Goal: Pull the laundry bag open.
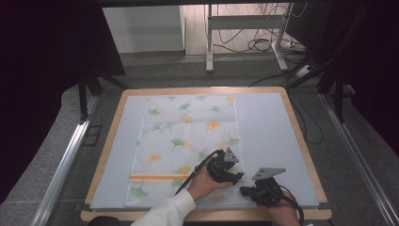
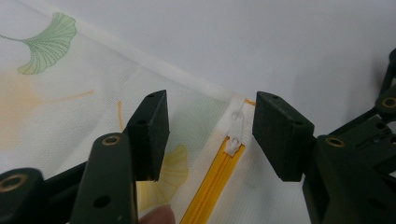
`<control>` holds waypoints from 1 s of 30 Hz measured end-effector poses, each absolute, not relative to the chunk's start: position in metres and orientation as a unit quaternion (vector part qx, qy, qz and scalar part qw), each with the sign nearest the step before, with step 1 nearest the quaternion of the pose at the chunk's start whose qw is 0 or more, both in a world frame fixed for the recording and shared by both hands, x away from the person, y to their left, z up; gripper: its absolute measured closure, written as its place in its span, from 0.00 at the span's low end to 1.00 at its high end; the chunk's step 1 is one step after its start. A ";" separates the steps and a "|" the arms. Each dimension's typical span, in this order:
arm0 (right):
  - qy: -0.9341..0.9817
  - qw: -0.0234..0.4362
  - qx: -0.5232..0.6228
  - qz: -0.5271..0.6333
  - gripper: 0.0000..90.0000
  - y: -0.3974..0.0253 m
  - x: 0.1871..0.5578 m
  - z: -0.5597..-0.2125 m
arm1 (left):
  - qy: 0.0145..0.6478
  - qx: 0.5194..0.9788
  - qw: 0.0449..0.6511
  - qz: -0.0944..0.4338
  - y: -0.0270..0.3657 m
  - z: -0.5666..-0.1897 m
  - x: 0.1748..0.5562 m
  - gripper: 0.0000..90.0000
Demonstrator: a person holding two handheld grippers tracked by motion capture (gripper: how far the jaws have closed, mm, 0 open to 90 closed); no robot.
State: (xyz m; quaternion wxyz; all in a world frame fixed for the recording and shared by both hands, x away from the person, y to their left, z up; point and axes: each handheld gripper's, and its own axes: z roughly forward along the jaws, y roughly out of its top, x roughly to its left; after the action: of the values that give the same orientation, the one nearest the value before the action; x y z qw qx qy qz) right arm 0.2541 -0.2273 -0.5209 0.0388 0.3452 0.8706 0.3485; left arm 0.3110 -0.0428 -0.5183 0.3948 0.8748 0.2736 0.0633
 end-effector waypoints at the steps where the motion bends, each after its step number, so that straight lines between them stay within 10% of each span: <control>1: 0.871 0.039 0.345 0.348 0.99 -0.227 0.254 -0.521 | 0.274 0.875 0.394 0.062 -0.043 -0.518 0.311 0.51; 30: 0.872 0.040 0.344 0.347 0.99 -0.227 0.254 -0.521 | 0.269 0.885 0.376 0.050 -0.052 -0.524 0.311 0.82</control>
State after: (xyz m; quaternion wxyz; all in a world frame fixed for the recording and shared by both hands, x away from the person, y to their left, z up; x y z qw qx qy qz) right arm 0.2541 -0.2271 -0.5207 0.0402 0.3436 0.8717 0.3470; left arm 0.3113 -0.0520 -0.5243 0.3756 0.8855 0.2691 0.0498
